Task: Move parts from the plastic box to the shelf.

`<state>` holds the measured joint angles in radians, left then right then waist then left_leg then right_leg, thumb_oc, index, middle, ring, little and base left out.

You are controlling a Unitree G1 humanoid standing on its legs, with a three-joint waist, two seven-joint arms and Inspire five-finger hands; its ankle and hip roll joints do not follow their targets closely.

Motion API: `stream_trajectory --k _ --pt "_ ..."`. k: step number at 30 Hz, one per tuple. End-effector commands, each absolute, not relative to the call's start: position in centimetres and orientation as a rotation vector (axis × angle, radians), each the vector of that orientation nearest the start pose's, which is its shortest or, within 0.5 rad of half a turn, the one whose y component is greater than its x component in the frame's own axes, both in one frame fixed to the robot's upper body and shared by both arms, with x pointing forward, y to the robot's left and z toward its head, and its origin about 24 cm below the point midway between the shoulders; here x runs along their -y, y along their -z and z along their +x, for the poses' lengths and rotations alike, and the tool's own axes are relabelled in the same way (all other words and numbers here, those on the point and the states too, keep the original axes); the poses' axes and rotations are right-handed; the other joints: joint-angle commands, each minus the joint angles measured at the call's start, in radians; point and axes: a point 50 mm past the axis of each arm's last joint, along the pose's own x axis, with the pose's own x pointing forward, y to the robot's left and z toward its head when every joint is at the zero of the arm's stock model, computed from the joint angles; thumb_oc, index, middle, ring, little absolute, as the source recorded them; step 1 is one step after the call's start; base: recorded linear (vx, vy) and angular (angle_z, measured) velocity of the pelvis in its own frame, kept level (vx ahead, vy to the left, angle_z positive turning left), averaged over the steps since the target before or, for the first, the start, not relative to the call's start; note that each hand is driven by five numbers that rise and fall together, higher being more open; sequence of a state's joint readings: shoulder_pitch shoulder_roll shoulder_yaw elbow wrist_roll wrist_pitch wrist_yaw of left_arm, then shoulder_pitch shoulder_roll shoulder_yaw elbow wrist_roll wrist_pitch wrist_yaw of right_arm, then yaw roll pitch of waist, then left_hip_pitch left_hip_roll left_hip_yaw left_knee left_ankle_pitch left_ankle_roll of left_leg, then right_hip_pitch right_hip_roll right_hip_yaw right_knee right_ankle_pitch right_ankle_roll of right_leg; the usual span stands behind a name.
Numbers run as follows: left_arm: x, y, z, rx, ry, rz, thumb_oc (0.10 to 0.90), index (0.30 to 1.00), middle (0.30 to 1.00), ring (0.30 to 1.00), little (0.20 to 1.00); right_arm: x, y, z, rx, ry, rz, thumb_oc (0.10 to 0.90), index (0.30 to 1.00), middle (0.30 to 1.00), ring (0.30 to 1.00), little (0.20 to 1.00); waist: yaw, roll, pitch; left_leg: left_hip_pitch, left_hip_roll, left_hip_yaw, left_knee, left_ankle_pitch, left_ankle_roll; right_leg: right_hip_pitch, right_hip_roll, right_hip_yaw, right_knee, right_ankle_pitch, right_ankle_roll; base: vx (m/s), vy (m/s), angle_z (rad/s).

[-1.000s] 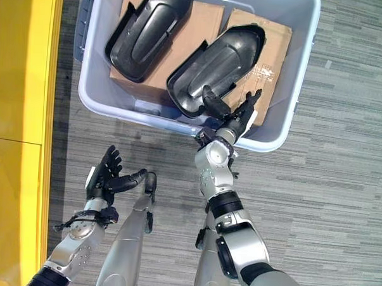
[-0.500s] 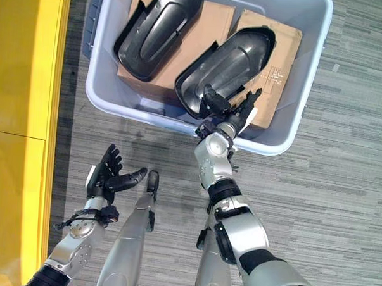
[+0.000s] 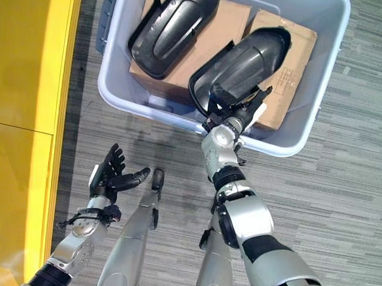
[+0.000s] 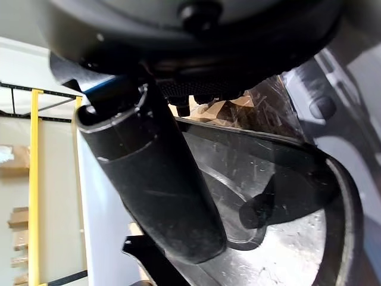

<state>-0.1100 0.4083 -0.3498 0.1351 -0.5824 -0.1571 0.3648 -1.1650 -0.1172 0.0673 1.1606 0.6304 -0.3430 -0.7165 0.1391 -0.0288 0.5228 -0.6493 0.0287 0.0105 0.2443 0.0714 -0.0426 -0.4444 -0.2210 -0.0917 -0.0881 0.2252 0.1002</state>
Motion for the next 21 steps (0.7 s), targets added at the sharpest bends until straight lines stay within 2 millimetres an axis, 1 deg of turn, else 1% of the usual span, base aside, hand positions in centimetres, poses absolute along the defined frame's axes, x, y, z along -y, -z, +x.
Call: stream_trajectory --k 1,2,3,4,5,6,7,8,9,10,14,21 --pt "-15.3 -6.3 26.8 0.104 -0.011 -0.194 0.900 1.000 1.000 1.000 1.000 16.2 -12.1 40.6 -0.146 0.638 0.488 0.900 1.000 1.000 1.000 1.000 0.041 0.102 -0.003 0.030 -0.022 -0.018 -0.017 -0.064 0.025 0.059 -0.010 0.007 0.105 -0.146 0.052 0.01 0.012 0.08" --pt "-15.3 -6.3 26.8 0.104 -0.010 -0.194 0.900 1.000 1.000 1.000 1.000 16.3 -12.1 40.6 -0.146 0.638 0.488 0.900 1.000 1.000 1.000 1.000 0.041 0.102 -0.003 0.030 -0.022 -0.018 -0.017 -0.064 0.026 0.059 -0.010 0.006 0.104 -0.146 0.052 0.01 0.012 0.09" --pt "-15.2 -6.3 26.9 0.102 -0.004 -0.196 0.900 1.000 1.000 1.000 1.000 16.4 -11.5 40.5 -0.175 0.632 0.506 0.731 0.764 0.764 0.764 0.764 0.048 0.107 -0.003 0.029 -0.025 -0.020 -0.015 -0.066 0.027 0.062 -0.012 0.004 0.103 -0.147 0.053 0.01 0.014 0.10" --pt "-15.2 -6.4 27.0 0.103 0.000 -0.196 0.900 1.000 1.000 1.000 1.000 16.4 -11.2 40.5 -0.192 0.624 0.502 0.645 0.643 0.643 0.643 0.643 0.051 0.108 -0.003 0.029 -0.026 -0.020 -0.014 -0.067 0.027 0.064 -0.013 0.003 0.103 -0.147 0.054 0.01 0.014 0.08" --pt "-15.2 -6.4 27.0 0.103 0.001 -0.196 0.900 1.000 1.000 1.000 1.000 16.5 -11.2 40.5 -0.192 0.623 0.502 0.533 0.487 0.487 0.487 0.487 0.051 0.109 -0.003 0.028 -0.026 -0.021 -0.013 -0.067 0.027 0.065 -0.013 0.002 0.102 -0.147 0.054 0.01 0.012 0.07" --pt "-15.2 -6.3 27.0 0.101 0.011 -0.189 0.900 1.000 1.000 1.000 1.000 16.5 -10.3 40.3 -0.232 0.595 0.511 0.400 0.300 0.300 0.300 0.300 0.056 0.112 -0.003 0.031 -0.028 -0.022 -0.010 -0.071 0.027 0.071 -0.014 0.000 0.100 -0.149 0.056 0.03 0.005 0.05" --pt "-15.1 -6.3 27.1 0.097 0.015 -0.187 0.900 1.000 1.000 1.000 1.000 16.6 -9.7 40.1 -0.255 0.604 0.576 0.400 0.300 0.300 0.300 0.300 0.058 0.112 -0.004 0.033 -0.029 -0.022 -0.007 -0.079 0.027 0.077 -0.015 -0.002 0.099 -0.154 0.056 0.03 0.004 0.04" --pt "-15.1 -6.3 27.1 0.097 0.015 -0.187 0.900 1.000 1.000 1.000 1.000 16.6 -9.7 40.1 -0.255 0.604 0.576 0.400 0.300 0.300 0.300 0.300 0.058 0.112 -0.004 0.033 -0.029 -0.022 -0.007 -0.079 0.027 0.077 -0.015 -0.002 0.099 -0.154 0.056 0.03 -0.002 0.03" --pt "-15.2 -6.0 27.1 0.084 0.021 -0.185 0.900 1.000 1.000 1.000 1.000 17.0 -8.9 39.8 -0.278 0.623 0.696 0.400 0.300 0.300 0.300 0.300 0.058 0.110 -0.007 0.032 -0.030 -0.024 -0.003 -0.082 0.027 0.083 -0.016 -0.004 0.096 -0.156 0.056 0.00 0.000 0.00" --pt "-15.2 -6.0 27.1 0.082 0.021 -0.186 0.900 1.000 1.000 1.000 1.000 17.0 -8.7 39.8 -0.278 0.628 0.713 0.400 0.300 0.300 0.300 0.300 0.058 0.109 -0.010 0.029 -0.031 -0.025 -0.006 -0.074 0.028 0.079 -0.017 -0.006 0.094 -0.151 0.056 0.00 0.000 0.00" --pt "-15.1 -5.6 26.8 0.053 0.037 -0.198 0.900 1.000 1.000 1.000 1.000 16.9 -7.2 39.2 -0.313 0.645 0.813 0.400 0.300 0.300 0.300 0.300 0.061 0.107 -0.020 0.032 -0.032 -0.027 -0.007 -0.076 0.029 0.082 -0.019 -0.006 0.092 -0.152 0.056 0.00 0.000 0.00" --pt "-15.1 -5.2 26.7 0.029 0.041 -0.218 0.900 1.000 1.000 1.000 1.000 17.1 -6.9 39.0 -0.298 0.664 0.915 0.400 0.300 0.300 0.300 0.300 0.059 0.105 -0.027 0.044 -0.029 -0.022 -0.009 -0.077 0.031 0.088 -0.019 -0.002 0.093 -0.152 0.056 0.00 0.000 0.00"
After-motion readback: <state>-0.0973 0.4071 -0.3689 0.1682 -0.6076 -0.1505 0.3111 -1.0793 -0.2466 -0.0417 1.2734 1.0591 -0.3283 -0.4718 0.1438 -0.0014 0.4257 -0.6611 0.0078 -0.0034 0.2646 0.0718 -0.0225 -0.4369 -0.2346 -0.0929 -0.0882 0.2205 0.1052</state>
